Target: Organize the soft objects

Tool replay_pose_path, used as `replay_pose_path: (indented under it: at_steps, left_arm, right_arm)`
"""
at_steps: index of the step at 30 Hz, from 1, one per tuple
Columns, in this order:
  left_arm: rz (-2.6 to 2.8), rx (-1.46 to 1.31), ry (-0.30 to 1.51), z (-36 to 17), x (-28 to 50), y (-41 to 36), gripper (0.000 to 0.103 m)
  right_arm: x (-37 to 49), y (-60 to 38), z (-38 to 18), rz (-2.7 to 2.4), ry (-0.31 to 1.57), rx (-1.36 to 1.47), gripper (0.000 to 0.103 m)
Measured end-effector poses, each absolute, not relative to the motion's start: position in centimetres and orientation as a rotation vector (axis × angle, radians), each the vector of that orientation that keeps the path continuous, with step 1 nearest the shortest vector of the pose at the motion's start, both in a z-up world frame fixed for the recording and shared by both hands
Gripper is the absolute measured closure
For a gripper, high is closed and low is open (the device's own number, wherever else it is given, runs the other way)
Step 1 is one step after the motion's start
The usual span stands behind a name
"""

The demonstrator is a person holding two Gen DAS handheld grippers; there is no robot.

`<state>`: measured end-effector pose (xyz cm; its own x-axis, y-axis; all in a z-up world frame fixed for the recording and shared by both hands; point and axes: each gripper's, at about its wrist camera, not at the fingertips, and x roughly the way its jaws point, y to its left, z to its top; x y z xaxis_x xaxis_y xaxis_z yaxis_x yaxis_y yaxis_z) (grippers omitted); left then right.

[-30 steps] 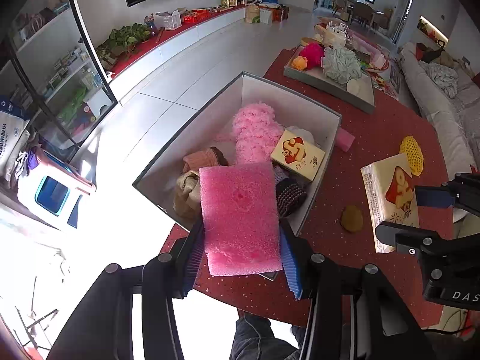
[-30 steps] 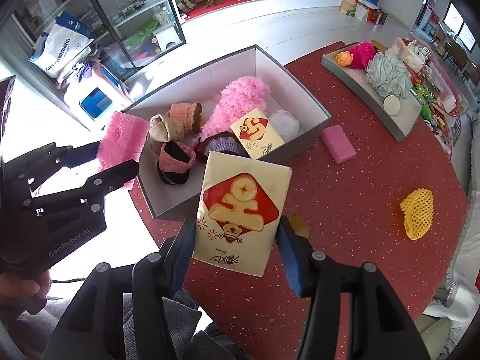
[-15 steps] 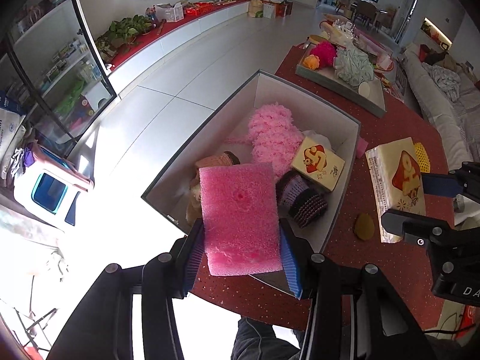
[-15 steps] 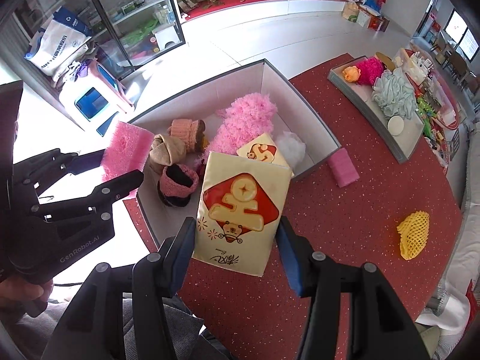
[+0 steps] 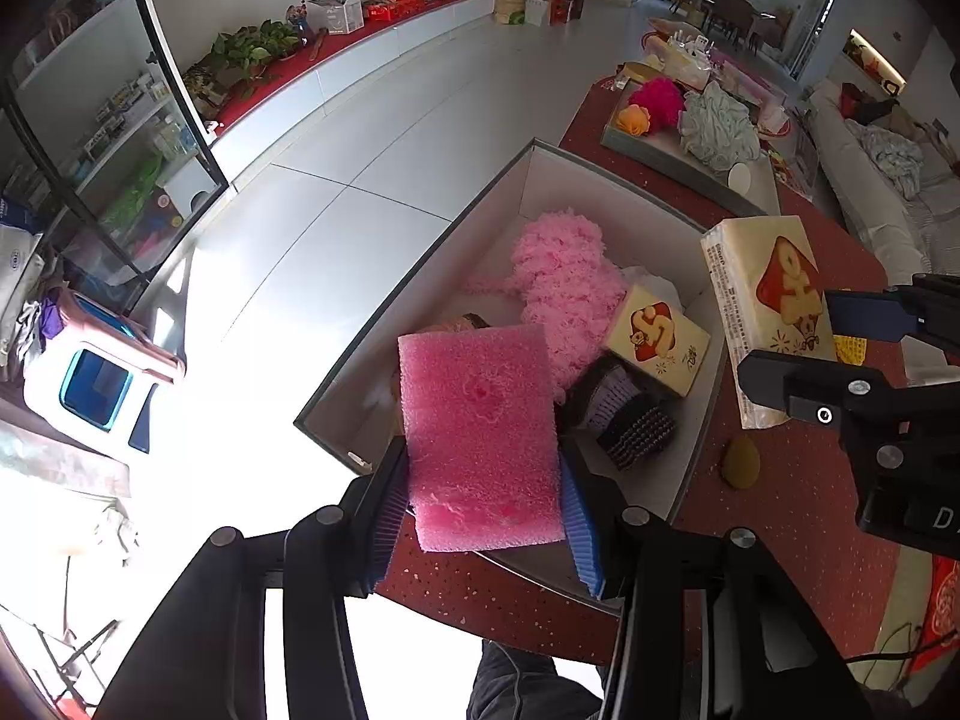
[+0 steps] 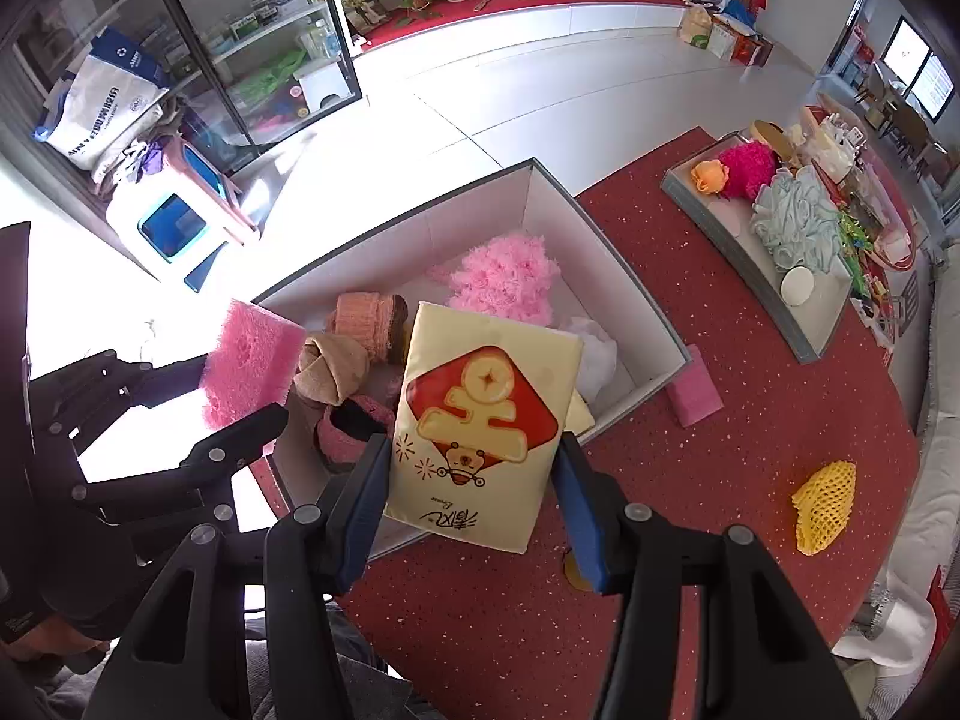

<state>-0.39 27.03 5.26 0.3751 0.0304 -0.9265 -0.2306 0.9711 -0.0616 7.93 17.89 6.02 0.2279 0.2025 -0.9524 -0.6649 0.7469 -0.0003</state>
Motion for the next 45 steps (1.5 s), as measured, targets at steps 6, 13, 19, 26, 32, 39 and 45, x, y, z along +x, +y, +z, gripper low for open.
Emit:
replay_pose_path:
  at_steps: [6, 13, 19, 26, 32, 39, 45]
  left_arm:
    - [0.17, -0.199, 1.184, 4.8, -0.1, 27.6, 0.055]
    - [0.166, -0.204, 1.198, 4.3, 0.1, 27.8, 0.054]
    - [0.17, -0.21, 1.216, 3.6, 0.5, 28.2, 0.054]
    - [0.189, -0.208, 1.215, 3.5, 1.8, 29.0, 0.054]
    - [0.169, -0.22, 1.228, 3.2, 2.2, 28.5, 0.053]
    - [0.119, -0.227, 1.243, 2.5, 2.2, 27.5, 0.039]
    - [0.045, -0.196, 1.259, 2.9, 2.6, 24.9, 0.039]
  right_arm:
    - [8.2, 18.4, 5.9, 0.621, 1.208, -0.459, 0.046]
    - [8.4, 18.2, 5.3, 0.599, 1.231, -0.46, 0.046]
    - [8.4, 18.6, 3.9, 0.595, 1.268, -0.476, 0.046]
    - [11.3, 20.9, 4.6, 0.598, 1.22, -0.464, 0.044]
    - [12.8, 19.2, 5.2, 0.557, 1.22, -0.404, 0.04]
    - [12.7, 13.8, 4.7, 0.446, 1.267, -0.341, 0.039]
    - [12.0, 9.1, 3.8, 0.36, 1.307, -0.312, 0.039]
